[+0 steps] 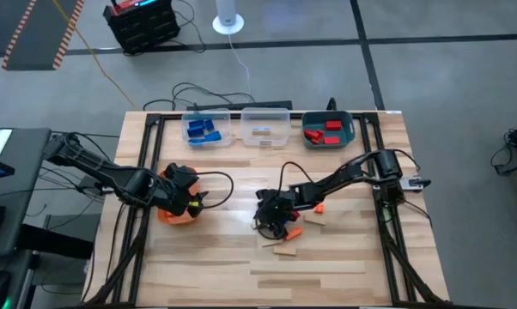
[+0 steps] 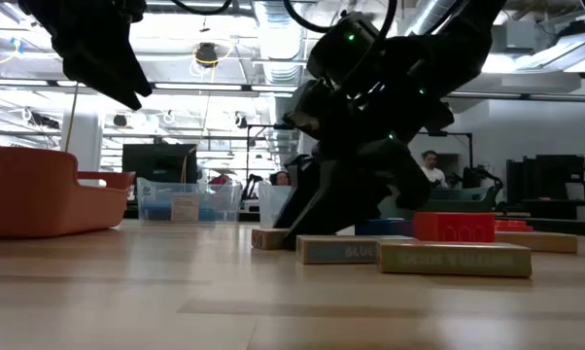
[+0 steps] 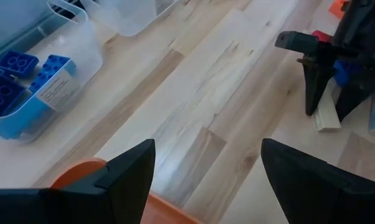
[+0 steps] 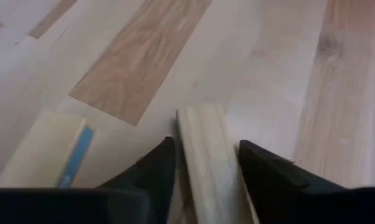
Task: Sort blocks
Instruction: Put the light brown block into the right transparent bin
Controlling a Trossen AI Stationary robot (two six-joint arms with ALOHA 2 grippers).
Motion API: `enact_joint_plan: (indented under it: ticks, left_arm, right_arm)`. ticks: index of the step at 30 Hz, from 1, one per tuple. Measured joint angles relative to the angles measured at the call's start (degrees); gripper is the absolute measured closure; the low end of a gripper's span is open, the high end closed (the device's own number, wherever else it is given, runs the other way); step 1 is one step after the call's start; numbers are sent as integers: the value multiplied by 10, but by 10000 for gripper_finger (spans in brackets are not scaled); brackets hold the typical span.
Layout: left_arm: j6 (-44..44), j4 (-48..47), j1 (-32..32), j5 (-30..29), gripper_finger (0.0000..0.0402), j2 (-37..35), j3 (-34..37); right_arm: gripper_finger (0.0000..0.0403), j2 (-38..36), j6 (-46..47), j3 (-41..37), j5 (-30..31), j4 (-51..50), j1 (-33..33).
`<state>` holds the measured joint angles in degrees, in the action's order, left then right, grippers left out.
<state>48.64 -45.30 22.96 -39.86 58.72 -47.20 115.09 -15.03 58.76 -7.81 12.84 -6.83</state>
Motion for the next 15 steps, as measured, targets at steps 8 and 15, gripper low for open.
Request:
enact_joint_plan:
  ticks: [8, 15]
  left_arm:
    - [-19, 3, 0, -22, 117, 0, 0]
    - [-24, 3, 0, -36, 117, 0, 1]
  right_arm:
    - [276, -4, -1, 0, -8, -22, 25]
    - [276, -106, -28, -2, 54, -87, 99]
